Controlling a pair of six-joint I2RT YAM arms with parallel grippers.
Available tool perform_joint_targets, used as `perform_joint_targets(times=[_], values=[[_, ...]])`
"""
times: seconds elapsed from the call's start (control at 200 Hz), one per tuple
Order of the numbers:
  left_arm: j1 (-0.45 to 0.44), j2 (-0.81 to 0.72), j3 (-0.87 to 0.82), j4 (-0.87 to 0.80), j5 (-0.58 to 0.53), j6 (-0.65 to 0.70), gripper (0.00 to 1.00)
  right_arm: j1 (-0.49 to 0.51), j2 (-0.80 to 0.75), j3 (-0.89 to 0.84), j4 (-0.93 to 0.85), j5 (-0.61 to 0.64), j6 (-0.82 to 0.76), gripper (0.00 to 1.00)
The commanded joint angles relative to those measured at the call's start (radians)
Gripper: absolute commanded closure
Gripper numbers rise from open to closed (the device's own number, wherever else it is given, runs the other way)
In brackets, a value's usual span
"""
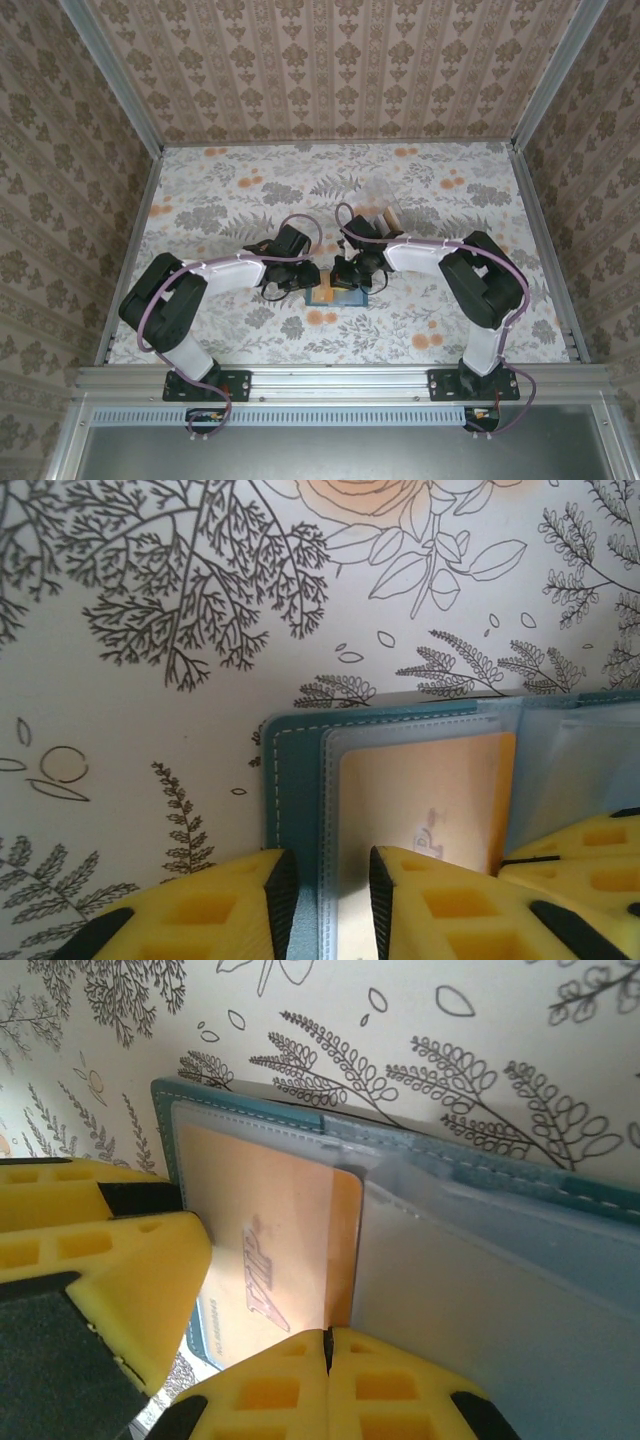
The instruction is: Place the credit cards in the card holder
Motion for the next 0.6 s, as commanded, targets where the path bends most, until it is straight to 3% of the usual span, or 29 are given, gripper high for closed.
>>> perform_joint_targets(times=[0.0, 0.14, 0.345, 0.595], values=[[-0.006, 0.029, -0.020, -0.051, -0.024, -0.004, 0.67, 0.009, 0.017, 0.024, 0.026, -0.042, 0.022, 0.93], [-0.004, 0.032, -0.018, -0.060, -0.032, -0.004, 0.64, 0.009, -0.003, 0.021, 0.017, -0.036, 0.024, 0.89], [-0.002, 0.046, -0.014, -0.085, -0.045, -0.007, 0.71, 0.008, -0.065, 0.046, -0.219, 0.202, -0.049, 0.87], [-0.003, 0.073, -0.012, -0.093, -0.045, -0.007, 0.75, -0.001, -0.040, 0.019, -0.304, 0.294, -0.069, 0.87]])
